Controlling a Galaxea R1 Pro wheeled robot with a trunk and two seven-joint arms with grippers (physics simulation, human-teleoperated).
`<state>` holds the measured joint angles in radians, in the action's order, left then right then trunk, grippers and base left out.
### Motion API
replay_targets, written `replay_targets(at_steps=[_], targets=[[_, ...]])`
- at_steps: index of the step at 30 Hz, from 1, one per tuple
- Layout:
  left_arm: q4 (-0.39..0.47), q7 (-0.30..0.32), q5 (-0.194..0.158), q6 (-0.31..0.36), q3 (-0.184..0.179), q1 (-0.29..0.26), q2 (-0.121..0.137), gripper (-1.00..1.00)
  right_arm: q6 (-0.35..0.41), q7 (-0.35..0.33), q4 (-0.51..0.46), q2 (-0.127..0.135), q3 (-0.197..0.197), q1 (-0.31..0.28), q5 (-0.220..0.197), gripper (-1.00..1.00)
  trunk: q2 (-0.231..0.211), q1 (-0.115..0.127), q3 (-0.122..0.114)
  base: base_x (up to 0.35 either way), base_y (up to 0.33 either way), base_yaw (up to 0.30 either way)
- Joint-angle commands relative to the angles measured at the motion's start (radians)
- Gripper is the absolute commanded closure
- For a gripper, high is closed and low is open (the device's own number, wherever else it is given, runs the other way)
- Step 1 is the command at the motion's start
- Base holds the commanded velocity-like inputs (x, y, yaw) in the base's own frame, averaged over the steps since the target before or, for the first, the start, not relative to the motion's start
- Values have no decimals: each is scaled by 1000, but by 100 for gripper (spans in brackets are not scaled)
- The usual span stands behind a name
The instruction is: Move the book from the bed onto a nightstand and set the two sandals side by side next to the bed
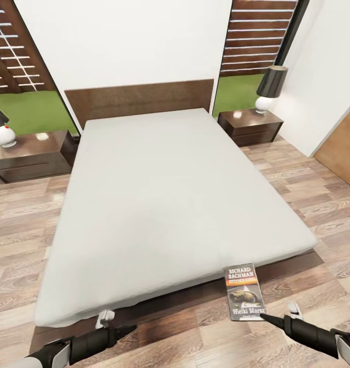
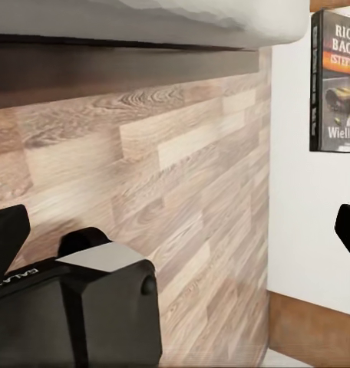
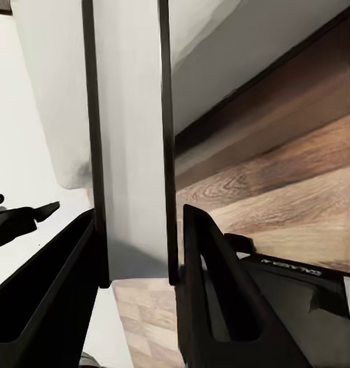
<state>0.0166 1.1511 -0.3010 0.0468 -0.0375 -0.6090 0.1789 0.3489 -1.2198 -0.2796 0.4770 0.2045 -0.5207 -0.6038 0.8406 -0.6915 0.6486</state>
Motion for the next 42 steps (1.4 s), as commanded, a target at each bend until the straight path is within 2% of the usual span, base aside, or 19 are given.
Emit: replay_targets(at_steps=[1, 5, 8, 9, 11, 12, 14, 16, 26, 42], targets=[[0, 3, -5, 4, -3, 8, -4, -100, -27, -2, 31, -1, 4, -1, -12, 100, -7, 4, -3, 0, 0, 0], [0, 3, -1, 2, -5, 29, -17, -100, -151, -3, 125, -2, 4, -1, -12, 100, -35, 19, -15, 0, 0, 0], [1, 1, 7, 1, -5, 33, -23, -100, -183, -2, 150, -3, 4, -1, -13, 100, -56, 31, -24, 0, 0, 0], [1, -10, 17, 0, -6, 35, -25, -100, -191, 0, 159, -3, 4, -1, -13, 100, -63, 34, -28, 0, 0, 0], [0, -108, 76, -1, -8, 49, -34, -100, -203, 4, 186, -9, 4, -1, -13, 100, -77, 42, -34, 0, 0, 0], [0, -133, 93, -1, -7, 52, -45, -100, -204, 4, 189, -9, 4, -1, -13, 100, -84, 46, -37, 0, 0, 0], [1, -170, 123, -1, -7, 55, -70, -100, -205, 5, 194, -10, 4, -1, -13, 100, -98, 54, -43, 0, 0, 0], [2, -189, 143, -1, -7, 56, -77, -100, -205, 5, 203, -11, 3, -1, -14, 100, -112, 61, -50, 0, 0, 0], [1, -240, 152, -52, -7, 57, -67, -100, -205, 5, 237, -10, 3, -1, -16, 100, -182, 100, -81, 0, 0, 0], [0, -246, 151, -55, -7, 57, -68, -100, -206, 2, 238, -10, 2, -1, -17, 100, -294, 161, -134, 0, 0, 0]])
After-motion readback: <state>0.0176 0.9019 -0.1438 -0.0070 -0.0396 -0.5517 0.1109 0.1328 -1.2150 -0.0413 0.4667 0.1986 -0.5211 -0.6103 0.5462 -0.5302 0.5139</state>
